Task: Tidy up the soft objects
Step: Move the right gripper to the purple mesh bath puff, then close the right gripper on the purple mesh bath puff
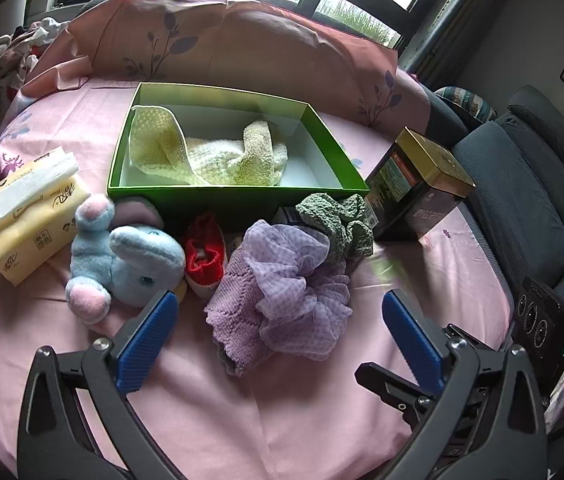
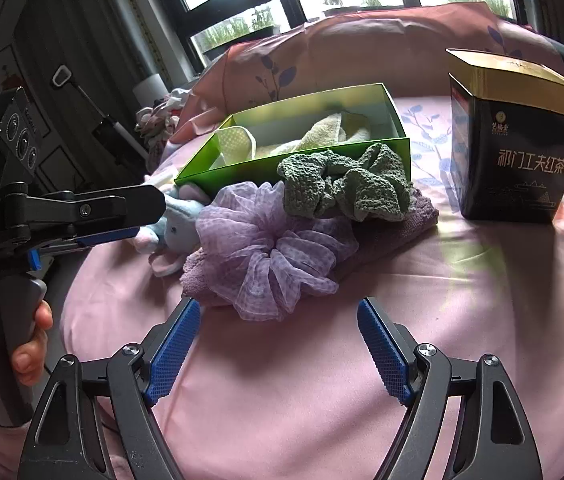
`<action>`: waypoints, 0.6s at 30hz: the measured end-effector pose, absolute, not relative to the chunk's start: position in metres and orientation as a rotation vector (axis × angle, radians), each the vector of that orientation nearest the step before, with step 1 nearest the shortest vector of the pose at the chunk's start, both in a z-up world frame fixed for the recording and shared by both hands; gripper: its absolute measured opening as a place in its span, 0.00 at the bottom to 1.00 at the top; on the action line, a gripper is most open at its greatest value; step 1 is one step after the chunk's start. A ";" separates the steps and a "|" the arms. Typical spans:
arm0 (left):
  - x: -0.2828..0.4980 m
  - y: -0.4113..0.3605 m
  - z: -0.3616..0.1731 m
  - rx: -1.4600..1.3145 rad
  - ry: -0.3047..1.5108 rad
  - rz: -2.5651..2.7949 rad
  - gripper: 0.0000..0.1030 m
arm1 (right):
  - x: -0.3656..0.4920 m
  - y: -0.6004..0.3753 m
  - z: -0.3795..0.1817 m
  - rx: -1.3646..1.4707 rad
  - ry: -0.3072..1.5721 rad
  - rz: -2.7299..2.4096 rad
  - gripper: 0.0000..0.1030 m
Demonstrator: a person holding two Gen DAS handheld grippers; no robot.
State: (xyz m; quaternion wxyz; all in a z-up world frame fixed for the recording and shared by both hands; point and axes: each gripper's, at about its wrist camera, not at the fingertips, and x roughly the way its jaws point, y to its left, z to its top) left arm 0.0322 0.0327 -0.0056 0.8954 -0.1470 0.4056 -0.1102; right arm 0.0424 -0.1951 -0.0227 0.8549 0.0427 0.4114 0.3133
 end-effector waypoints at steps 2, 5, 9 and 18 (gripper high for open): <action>0.039 0.028 -0.007 -0.268 0.827 -0.236 0.98 | 0.047 -0.195 -0.029 0.104 0.876 0.663 0.79; 0.050 0.022 -0.014 -0.234 0.824 -0.260 0.97 | 0.055 -0.193 -0.038 0.119 0.882 0.668 0.79; 0.064 0.018 -0.026 -0.234 0.854 -0.276 0.81 | 0.064 -0.189 -0.046 0.138 0.895 0.686 0.79; 0.078 0.020 -0.039 -0.278 0.889 -0.294 0.33 | 0.071 -0.177 -0.053 0.144 0.892 0.700 0.63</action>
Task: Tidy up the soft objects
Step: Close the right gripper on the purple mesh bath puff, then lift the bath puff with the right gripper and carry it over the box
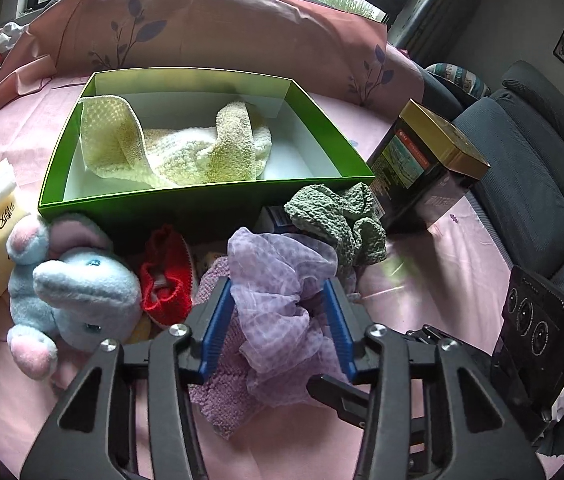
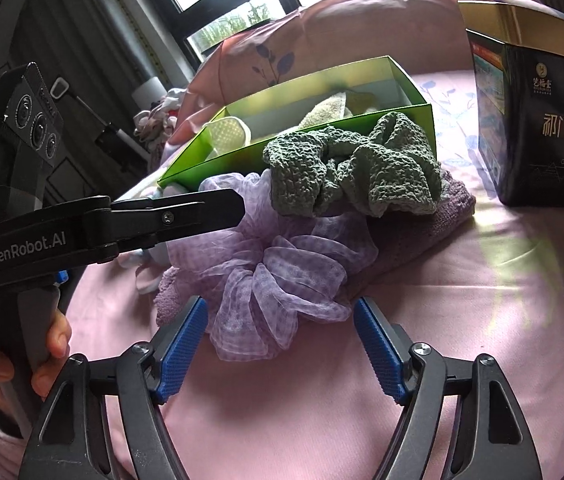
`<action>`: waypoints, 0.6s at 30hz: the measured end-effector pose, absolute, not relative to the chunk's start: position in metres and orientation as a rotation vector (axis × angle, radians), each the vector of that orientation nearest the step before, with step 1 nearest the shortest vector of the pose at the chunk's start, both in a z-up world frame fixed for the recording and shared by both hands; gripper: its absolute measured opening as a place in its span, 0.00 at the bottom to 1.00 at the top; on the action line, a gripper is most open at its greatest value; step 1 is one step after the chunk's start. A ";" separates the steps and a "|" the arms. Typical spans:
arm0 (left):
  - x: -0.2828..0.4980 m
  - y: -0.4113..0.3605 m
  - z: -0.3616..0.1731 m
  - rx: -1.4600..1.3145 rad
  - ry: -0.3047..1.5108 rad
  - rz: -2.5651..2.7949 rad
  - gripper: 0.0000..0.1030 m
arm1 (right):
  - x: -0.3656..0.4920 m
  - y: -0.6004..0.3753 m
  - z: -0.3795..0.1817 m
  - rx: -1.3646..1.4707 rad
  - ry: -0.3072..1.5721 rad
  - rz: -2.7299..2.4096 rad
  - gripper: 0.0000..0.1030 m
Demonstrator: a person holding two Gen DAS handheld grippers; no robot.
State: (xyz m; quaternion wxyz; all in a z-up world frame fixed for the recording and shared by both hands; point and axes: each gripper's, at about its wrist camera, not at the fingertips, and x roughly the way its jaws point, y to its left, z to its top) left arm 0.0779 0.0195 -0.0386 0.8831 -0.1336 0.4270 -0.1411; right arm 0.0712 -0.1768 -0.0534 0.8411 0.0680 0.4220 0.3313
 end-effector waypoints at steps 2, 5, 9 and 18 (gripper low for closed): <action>0.077 0.019 -0.039 -0.284 0.893 -0.304 0.22 | 0.072 -0.175 -0.055 0.134 0.898 0.703 0.51; 0.075 0.014 -0.041 -0.266 0.900 -0.311 0.12 | 0.071 -0.174 -0.055 0.127 0.894 0.697 0.27; 0.063 0.012 -0.034 -0.290 0.875 -0.342 0.10 | 0.061 -0.174 -0.042 0.118 0.846 0.717 0.11; 0.016 0.018 0.016 -0.290 0.751 -0.385 0.10 | 0.027 -0.171 0.008 0.093 0.727 0.835 0.10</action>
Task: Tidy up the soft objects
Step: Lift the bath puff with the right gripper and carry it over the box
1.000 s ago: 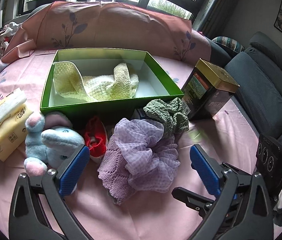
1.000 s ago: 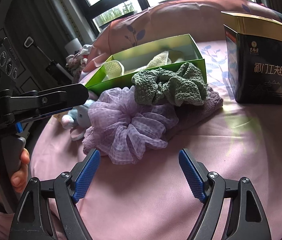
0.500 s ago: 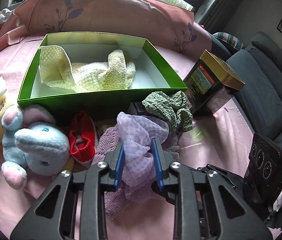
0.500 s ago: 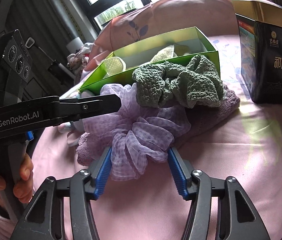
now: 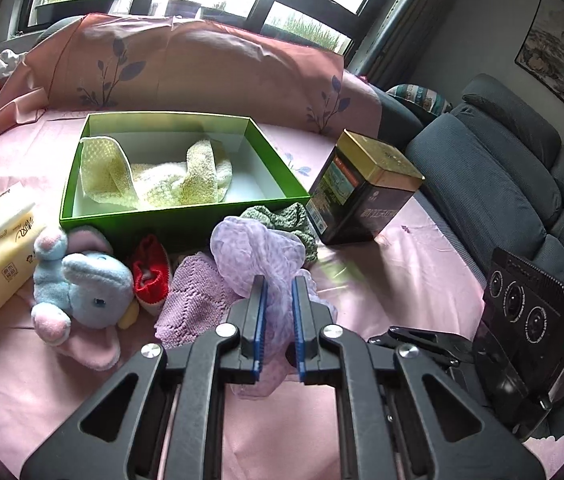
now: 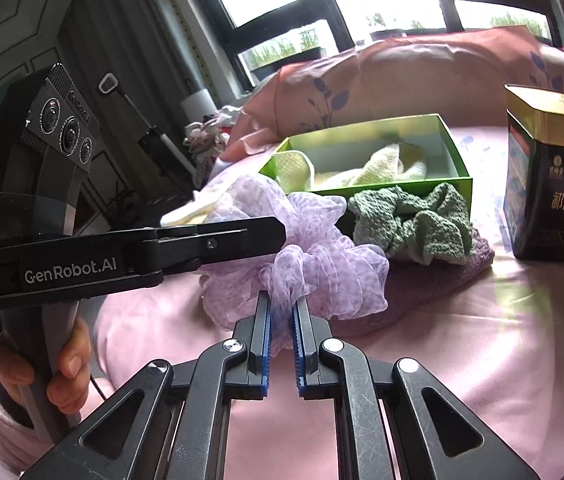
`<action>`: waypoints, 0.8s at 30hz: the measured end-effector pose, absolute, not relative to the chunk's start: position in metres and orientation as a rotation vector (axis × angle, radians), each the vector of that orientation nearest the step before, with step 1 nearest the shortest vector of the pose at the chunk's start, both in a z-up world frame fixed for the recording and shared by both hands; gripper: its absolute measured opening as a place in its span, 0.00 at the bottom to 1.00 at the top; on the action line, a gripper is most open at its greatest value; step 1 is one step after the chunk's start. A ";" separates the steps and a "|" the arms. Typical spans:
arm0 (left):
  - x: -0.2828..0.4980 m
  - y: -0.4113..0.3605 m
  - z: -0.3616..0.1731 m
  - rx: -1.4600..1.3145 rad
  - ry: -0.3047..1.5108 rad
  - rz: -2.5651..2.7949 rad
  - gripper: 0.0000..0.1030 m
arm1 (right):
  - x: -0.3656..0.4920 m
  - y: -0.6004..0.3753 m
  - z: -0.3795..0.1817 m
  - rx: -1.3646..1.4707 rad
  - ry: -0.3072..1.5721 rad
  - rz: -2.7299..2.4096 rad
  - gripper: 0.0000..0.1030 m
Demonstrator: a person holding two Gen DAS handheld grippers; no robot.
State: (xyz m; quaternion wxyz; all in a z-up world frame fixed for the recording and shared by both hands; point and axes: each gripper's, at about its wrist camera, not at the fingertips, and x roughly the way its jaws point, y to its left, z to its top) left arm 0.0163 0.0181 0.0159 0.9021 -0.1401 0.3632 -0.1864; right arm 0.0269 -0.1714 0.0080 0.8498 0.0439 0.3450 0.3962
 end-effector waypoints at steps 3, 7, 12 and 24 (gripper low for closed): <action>0.011 0.025 0.033 -0.289 0.711 -0.380 0.10 | 0.024 -0.167 0.024 0.081 0.684 0.852 0.10; 0.020 0.032 0.046 -0.283 0.691 -0.360 0.10 | 0.032 -0.156 0.038 0.041 0.637 0.847 0.10; 0.049 0.040 0.055 -0.268 0.688 -0.330 0.10 | 0.061 -0.145 0.047 0.025 0.605 0.820 0.10; 0.146 0.051 0.033 -0.255 0.760 -0.217 0.09 | 0.152 -0.109 0.033 -0.018 0.645 0.705 0.11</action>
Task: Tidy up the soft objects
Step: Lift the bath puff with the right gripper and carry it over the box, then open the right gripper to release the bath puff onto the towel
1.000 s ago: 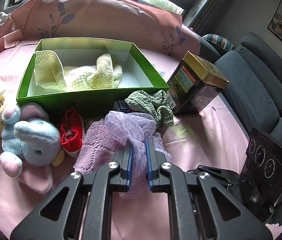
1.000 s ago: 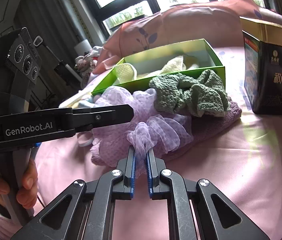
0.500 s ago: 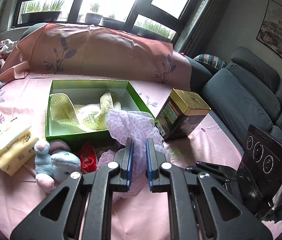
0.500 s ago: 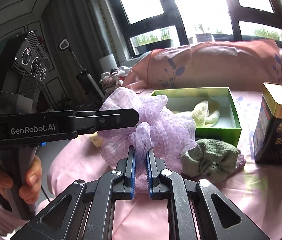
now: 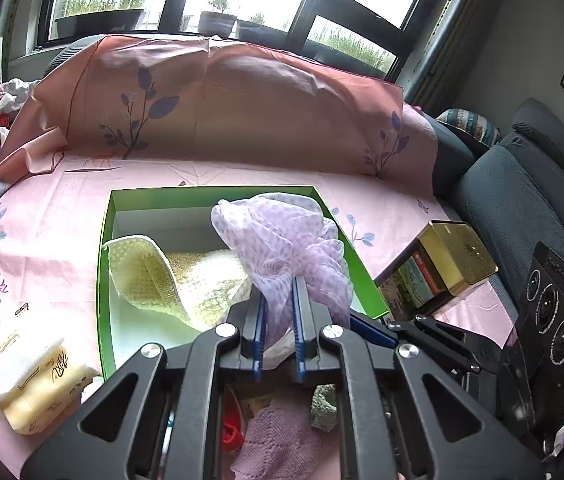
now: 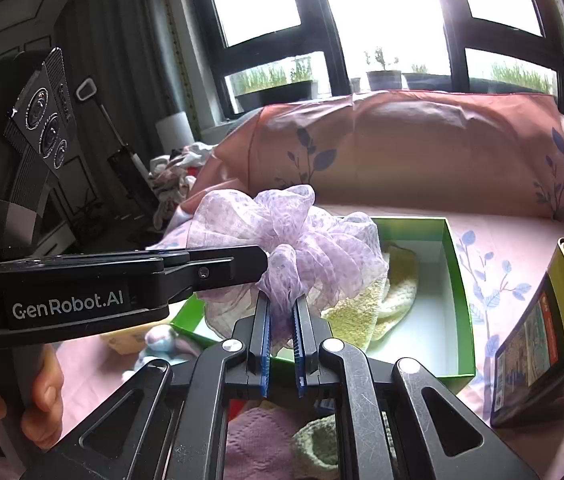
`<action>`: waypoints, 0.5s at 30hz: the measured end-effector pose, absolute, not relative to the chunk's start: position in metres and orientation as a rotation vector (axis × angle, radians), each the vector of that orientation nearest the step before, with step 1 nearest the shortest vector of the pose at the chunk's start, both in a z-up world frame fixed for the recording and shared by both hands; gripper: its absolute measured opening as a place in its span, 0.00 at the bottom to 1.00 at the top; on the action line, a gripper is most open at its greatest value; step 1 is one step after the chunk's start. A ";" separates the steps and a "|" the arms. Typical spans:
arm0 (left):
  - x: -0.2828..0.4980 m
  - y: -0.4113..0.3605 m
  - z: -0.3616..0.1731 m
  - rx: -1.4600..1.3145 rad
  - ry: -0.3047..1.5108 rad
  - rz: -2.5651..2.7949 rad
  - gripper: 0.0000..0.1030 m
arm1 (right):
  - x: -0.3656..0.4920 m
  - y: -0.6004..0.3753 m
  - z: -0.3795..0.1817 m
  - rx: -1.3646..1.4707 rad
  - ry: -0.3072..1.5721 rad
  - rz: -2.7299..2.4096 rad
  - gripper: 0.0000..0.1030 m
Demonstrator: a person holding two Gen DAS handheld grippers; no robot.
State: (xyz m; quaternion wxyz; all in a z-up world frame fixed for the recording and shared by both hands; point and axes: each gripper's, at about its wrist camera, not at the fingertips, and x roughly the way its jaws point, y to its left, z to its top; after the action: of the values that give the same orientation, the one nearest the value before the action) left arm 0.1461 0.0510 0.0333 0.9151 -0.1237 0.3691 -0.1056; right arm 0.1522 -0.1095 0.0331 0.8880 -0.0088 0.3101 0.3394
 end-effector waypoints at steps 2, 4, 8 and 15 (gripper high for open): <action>0.156 0.052 0.024 -0.256 0.783 -0.200 0.09 | 0.164 -0.104 0.026 -0.031 0.666 0.685 0.11; 0.164 0.056 0.015 -0.268 0.801 -0.178 0.09 | 0.173 -0.099 0.018 -0.036 0.691 0.670 0.11; 0.177 0.062 0.000 -0.266 0.866 -0.113 0.37 | 0.184 -0.095 0.005 -0.075 0.734 0.616 0.34; 0.168 0.072 -0.002 -0.261 0.878 -0.050 0.84 | 0.177 -0.114 0.010 -0.063 0.733 0.575 0.57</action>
State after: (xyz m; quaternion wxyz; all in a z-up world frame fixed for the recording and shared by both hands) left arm 0.1685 0.0718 -0.0024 0.8966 -0.1259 0.4238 -0.0242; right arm 0.1768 -0.1143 0.0097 0.8929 -0.0303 0.3535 0.2772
